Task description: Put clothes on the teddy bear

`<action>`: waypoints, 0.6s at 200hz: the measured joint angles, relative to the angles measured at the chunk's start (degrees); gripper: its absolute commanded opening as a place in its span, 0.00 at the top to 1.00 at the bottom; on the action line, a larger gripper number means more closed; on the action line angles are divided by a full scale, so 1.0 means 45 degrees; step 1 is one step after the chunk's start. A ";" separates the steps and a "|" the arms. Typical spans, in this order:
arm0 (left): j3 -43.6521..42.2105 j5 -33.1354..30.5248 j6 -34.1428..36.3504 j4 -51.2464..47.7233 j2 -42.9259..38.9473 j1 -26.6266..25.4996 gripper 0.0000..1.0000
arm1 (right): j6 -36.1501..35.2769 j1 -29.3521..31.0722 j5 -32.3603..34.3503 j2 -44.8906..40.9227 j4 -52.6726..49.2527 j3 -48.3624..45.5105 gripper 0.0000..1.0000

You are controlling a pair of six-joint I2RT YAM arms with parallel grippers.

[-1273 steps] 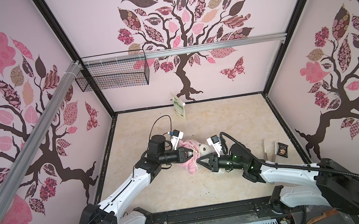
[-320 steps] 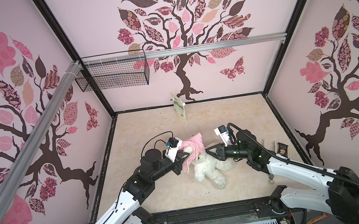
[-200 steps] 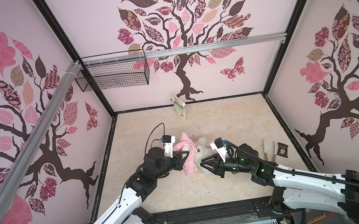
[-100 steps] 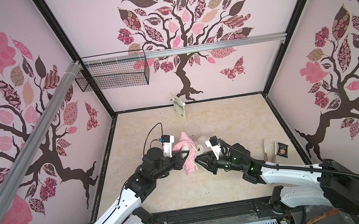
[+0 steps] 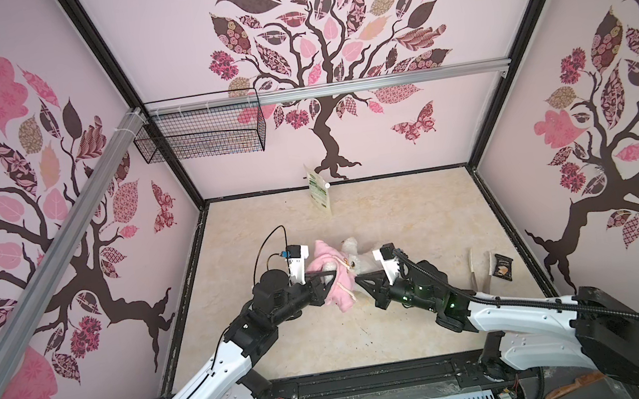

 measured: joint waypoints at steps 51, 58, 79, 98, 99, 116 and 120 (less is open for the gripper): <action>-0.1015 0.0087 -0.0563 0.0835 -0.1054 -0.0141 1.00 | 0.0661 -0.0937 0.0491 -0.2152 -0.0797 -0.1253 1.00; -0.1015 0.0087 -0.0593 0.0923 -0.1122 -0.0136 1.00 | 0.0724 -0.1141 0.0481 -0.2229 -0.0889 -0.1302 1.00; -0.1025 0.0170 -0.0593 0.1005 -0.1171 -0.0136 1.00 | 0.0923 -0.1627 0.0374 -0.2225 -0.1088 -0.1341 1.00; -0.1030 0.0384 -0.0578 0.0996 -0.1166 -0.0034 1.00 | 0.1073 -0.2098 -0.0131 -0.2045 -0.1258 -0.1239 1.00; -0.1030 0.0403 -0.0578 0.0996 -0.1166 -0.0015 1.00 | 0.1088 -0.2147 -0.0170 -0.2025 -0.1268 -0.1234 1.00; -0.1069 0.0743 -0.0665 0.1005 -0.1190 0.0291 1.00 | 0.1156 -0.2603 -0.0588 -0.1967 -0.1331 -0.1205 1.00; -0.1107 0.0845 -0.0714 0.1020 -0.1209 0.0398 1.00 | 0.1156 -0.2681 -0.0670 -0.1957 -0.1360 -0.1185 1.00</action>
